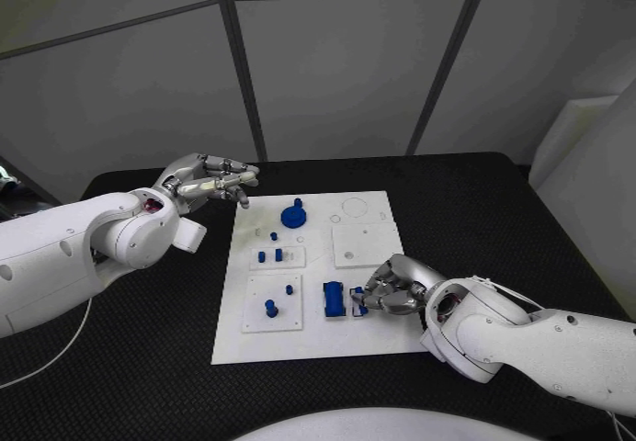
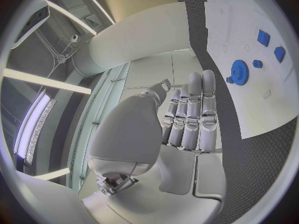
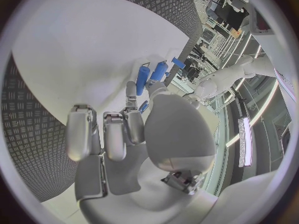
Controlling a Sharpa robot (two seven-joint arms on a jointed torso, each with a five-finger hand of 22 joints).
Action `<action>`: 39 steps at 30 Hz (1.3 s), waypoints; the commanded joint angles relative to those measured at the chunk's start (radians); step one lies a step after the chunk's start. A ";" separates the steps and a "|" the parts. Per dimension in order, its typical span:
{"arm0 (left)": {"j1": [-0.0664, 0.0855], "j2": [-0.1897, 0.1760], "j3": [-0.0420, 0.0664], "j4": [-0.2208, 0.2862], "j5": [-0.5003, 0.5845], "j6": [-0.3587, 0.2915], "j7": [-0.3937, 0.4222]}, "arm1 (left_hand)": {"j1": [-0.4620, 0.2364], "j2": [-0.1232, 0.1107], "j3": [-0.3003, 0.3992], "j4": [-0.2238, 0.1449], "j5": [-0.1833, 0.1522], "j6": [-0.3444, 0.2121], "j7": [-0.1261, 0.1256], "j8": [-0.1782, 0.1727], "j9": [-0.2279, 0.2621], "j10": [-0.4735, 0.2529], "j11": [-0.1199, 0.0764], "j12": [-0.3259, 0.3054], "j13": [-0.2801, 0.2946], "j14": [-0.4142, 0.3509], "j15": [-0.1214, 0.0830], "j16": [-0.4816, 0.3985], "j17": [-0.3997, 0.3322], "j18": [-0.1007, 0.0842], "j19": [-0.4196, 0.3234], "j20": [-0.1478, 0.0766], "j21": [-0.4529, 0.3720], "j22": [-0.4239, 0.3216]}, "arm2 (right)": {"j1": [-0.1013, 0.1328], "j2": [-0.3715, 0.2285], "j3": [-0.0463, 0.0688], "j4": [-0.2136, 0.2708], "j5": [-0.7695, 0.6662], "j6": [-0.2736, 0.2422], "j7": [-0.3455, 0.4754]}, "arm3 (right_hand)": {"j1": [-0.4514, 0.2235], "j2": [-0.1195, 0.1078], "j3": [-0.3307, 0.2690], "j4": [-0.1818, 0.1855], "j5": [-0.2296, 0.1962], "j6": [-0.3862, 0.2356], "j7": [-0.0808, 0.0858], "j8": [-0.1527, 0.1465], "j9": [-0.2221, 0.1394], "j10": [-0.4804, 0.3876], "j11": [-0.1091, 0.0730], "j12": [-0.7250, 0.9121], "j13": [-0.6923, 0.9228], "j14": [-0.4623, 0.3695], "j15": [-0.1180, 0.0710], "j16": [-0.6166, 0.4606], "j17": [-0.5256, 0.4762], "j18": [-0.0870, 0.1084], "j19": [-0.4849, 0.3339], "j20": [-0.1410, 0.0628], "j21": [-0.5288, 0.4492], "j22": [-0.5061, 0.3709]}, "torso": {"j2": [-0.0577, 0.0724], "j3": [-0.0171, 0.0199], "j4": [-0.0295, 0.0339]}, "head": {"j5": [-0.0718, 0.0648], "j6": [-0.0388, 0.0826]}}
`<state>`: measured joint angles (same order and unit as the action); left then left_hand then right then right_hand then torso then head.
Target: Assemble the parts on the task board
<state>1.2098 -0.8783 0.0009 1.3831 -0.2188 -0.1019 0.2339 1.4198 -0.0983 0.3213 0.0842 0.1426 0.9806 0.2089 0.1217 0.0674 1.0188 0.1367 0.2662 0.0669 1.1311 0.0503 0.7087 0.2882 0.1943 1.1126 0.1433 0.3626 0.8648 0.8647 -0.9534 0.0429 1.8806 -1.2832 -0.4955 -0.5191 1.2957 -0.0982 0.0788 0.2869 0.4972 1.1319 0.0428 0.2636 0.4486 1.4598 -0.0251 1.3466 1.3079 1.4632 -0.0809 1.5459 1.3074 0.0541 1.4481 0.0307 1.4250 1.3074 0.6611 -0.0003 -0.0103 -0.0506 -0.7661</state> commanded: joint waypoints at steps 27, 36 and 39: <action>0.002 -0.002 0.001 0.002 0.005 0.015 -0.003 | -0.011 -0.002 -0.004 0.005 -0.002 -0.007 0.000 0.002 -0.001 -0.006 0.000 0.006 0.000 0.003 0.003 -0.004 -0.001 -0.013 0.005 0.004 -0.004 -0.002 | 0.001 0.010 0.000 0.007 -0.019 0.043 -0.004 | -0.158 0.026 -0.149 0.002 -0.249 0.015 -0.012 0.044 0.061 0.024 -0.012 0.028 0.101 0.100 -0.013 0.006 0.225 -0.011 0.011 -0.009 0.008 0.099 | 0.001 0.0012 -0.0016 | 0.006 -0.006; 0.002 -0.001 0.001 0.002 0.005 0.014 -0.004 | -0.010 -0.002 -0.005 0.004 -0.002 -0.008 -0.001 0.002 -0.001 -0.007 0.000 0.007 0.000 0.003 0.002 -0.004 -0.002 -0.013 0.005 0.004 -0.005 -0.004 | 0.001 0.007 0.000 0.010 -0.062 0.054 -0.003 | -0.177 0.035 -0.177 0.004 -0.254 0.015 -0.013 0.048 0.069 0.029 -0.013 0.038 0.110 0.100 -0.013 0.007 0.226 -0.011 0.012 -0.009 0.009 0.101 | 0.001 0.0009 -0.0018 | 0.012 -0.007; 0.002 -0.002 0.001 0.002 0.005 0.014 -0.004 | -0.010 -0.002 -0.005 0.004 -0.002 -0.008 -0.001 0.002 -0.001 -0.007 0.000 0.007 0.000 0.003 0.002 -0.004 -0.002 -0.013 0.005 0.004 -0.005 -0.004 | 0.001 0.004 0.000 0.010 -0.070 0.044 -0.003 | -0.175 0.039 -0.179 0.003 -0.248 0.015 -0.013 0.049 0.071 0.029 -0.014 0.037 0.110 0.100 -0.014 0.006 0.225 -0.011 0.012 -0.009 0.009 0.101 | 0.001 0.0011 -0.0013 | 0.011 -0.007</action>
<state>1.2099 -0.8797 0.0009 1.3834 -0.2188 -0.0966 0.2280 1.4200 -0.0984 0.3187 0.0868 0.1426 0.9806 0.2088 0.1217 0.0674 1.0190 0.1367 0.2700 0.0669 1.1311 0.0503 0.7087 0.2872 0.1943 1.1127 0.1432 0.3627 0.8617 0.8645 -0.9484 0.0426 1.8863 -1.3252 -0.4549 -0.5349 1.1249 -0.0642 -0.0942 0.2910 0.2456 1.1445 0.0337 0.3098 0.5179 1.4668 -0.0321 1.3824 1.3077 1.4632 -0.0878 1.5508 1.3073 0.0541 1.4549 0.0231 1.4288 1.3074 0.6622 0.0008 -0.0121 -0.0386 -0.7728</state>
